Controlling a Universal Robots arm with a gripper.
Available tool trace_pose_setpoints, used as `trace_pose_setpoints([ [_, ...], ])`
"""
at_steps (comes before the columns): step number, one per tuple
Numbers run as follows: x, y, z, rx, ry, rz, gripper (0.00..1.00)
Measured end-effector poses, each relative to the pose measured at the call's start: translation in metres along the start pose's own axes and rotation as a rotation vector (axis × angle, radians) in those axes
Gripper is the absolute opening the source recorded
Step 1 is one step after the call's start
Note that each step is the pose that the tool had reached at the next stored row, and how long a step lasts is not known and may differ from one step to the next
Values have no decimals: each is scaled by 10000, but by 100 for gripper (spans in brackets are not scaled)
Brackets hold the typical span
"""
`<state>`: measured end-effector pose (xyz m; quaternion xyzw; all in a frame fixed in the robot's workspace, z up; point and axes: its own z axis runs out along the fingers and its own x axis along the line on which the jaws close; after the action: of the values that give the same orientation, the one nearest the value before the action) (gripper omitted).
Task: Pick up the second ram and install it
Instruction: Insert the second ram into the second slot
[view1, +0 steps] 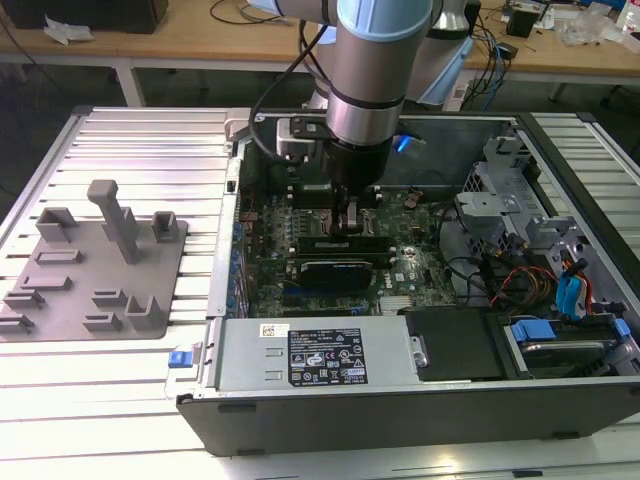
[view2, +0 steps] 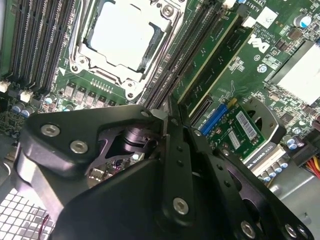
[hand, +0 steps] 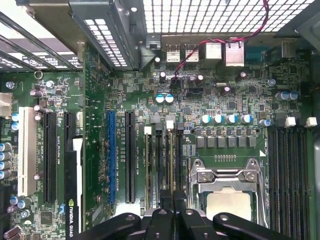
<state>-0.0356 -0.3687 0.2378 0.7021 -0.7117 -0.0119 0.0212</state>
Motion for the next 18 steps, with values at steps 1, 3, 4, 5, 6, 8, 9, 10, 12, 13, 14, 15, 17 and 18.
trace_pose_setpoints([
  [1, 1, 0, 2, -1, 3, 0, 9],
  [3, 1, 0, 2, -2, 5, 1, 9],
  [4, 0, 0, 3, -1, -6, 0, 9],
  [5, 0, 0, 4, -2, -10, 1, 9],
  [6, -1, 0, 4, -1, -20, 1, 9],
  [8, 0, 0, 12, -2, -39, -1, 9],
  [9, 0, 0, 12, -3, -37, -1, 9],
  [10, 0, 0, 13, -3, -38, -2, 9],
  [12, -1, 0, 16, -1, -43, -2, 9],
  [13, -1, 0, 18, -1, -42, -1, 9],
  [14, -1, 0, 18, -2, -42, -1, 9],
  [15, 0, 0, 18, -3, -41, -1, 9],
  [17, -1, 0, 19, -2, -41, -1, 9],
  [18, -1, -1, 25, 0, -45, -1, 9],
])
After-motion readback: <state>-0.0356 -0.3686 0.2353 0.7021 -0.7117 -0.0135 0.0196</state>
